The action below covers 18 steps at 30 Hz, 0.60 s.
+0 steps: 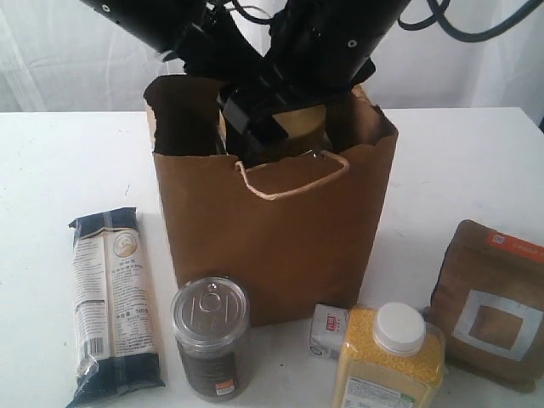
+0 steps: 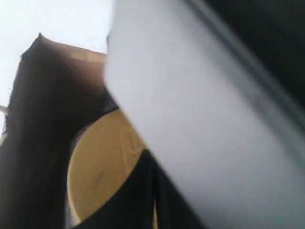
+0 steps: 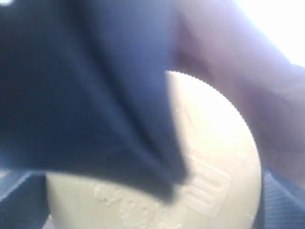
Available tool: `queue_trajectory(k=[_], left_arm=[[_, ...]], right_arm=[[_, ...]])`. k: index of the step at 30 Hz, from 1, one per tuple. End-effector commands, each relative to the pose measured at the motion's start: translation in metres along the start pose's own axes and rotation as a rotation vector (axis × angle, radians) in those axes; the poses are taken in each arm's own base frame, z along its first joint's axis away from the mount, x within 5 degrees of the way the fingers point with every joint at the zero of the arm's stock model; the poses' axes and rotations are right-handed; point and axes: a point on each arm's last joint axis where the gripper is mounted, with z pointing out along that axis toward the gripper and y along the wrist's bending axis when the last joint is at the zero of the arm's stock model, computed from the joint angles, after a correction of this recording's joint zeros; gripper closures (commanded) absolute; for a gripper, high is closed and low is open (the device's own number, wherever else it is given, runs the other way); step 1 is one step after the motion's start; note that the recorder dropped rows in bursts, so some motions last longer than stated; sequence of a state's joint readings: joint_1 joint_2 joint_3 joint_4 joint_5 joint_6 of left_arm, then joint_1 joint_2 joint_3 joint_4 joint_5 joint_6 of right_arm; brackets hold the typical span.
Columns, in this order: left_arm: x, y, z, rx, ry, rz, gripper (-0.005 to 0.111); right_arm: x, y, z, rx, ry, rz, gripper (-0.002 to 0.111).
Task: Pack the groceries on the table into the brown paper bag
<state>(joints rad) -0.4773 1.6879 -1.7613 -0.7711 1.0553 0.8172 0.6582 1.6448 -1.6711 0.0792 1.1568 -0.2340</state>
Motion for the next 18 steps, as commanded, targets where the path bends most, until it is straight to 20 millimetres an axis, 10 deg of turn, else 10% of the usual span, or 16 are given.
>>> queue_trajectory(k=[1, 9, 18], left_arm=[[-0.022, -0.029, -0.025, 0.075, -0.078, 0.042, 0.107], [-0.005, -0.014, 0.0, 0.132, -0.029, -0.032, 0.107], [-0.017, -0.033, -0.019, 0.161, -0.043, 0.036, 0.107]], right_arm=[[0.002, -0.002, 0.005, 0.02, 0.031, -0.03, 0.018], [0.002, -0.002, 0.005, 0.02, 0.033, -0.03, 0.018], [0.003, -0.002, 0.005, 0.018, 0.04, -0.03, 0.018]])
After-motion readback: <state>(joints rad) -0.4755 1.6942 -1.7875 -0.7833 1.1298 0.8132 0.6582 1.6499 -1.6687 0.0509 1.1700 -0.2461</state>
